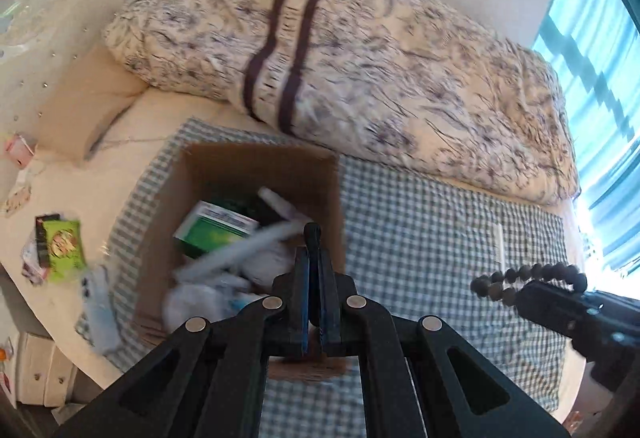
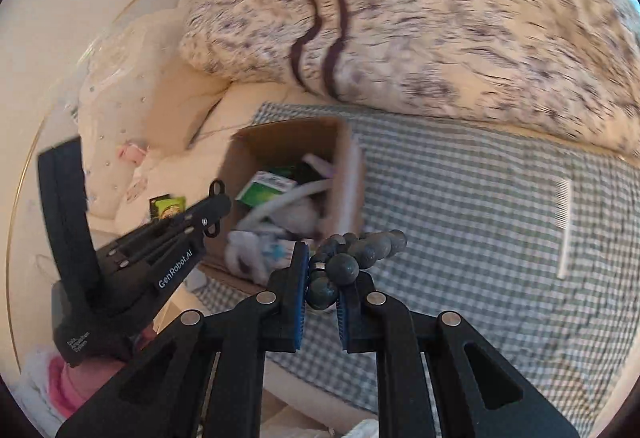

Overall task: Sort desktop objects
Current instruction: 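Open both tools over the box to drop the hair tie and bracelet, then move the right tool back over the white comb on the cloth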

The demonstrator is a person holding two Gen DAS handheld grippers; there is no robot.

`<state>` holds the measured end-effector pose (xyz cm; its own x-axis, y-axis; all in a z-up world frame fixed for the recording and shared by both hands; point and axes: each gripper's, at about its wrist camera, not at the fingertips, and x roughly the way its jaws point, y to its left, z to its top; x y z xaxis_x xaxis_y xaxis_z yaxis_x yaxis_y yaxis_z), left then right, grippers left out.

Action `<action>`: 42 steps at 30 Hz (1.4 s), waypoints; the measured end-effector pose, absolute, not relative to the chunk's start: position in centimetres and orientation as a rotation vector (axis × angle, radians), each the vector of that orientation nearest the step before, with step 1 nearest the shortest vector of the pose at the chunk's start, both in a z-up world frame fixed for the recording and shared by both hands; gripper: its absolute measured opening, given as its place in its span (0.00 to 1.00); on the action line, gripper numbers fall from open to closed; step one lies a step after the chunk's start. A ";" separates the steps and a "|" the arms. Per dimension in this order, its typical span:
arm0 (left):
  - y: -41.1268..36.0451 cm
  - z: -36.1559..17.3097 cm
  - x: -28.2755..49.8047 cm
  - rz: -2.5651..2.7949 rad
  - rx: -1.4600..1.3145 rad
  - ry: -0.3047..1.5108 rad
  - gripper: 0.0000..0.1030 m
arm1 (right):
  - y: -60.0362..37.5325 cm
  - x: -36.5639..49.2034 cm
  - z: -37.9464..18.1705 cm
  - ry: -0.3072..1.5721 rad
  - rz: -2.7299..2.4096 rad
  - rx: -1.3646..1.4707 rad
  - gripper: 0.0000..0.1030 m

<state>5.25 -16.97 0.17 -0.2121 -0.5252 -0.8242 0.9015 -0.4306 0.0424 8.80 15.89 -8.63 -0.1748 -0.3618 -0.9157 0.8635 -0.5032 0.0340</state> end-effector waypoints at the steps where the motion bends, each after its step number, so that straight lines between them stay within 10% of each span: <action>1: -17.9 0.3 6.1 -1.812 0.989 0.556 0.03 | 14.9 9.5 -9.3 0.645 -1.802 1.209 0.12; 9: -22.1 -2.4 8.7 -1.905 1.107 0.584 0.10 | 10.5 11.8 -15.7 0.634 -1.833 1.340 0.24; 13: -24.0 -4.7 9.6 -1.788 1.230 0.613 0.86 | 10.4 10.4 -18.6 0.698 -1.900 1.489 0.47; 14: -24.5 -5.0 10.3 -1.775 1.216 0.649 0.89 | 10.7 10.1 -18.8 0.684 -1.912 1.506 0.56; 42: -13.9 -1.3 -2.2 -2.020 1.294 0.415 0.92 | 26.9 4.4 -6.7 0.358 -2.266 1.374 0.56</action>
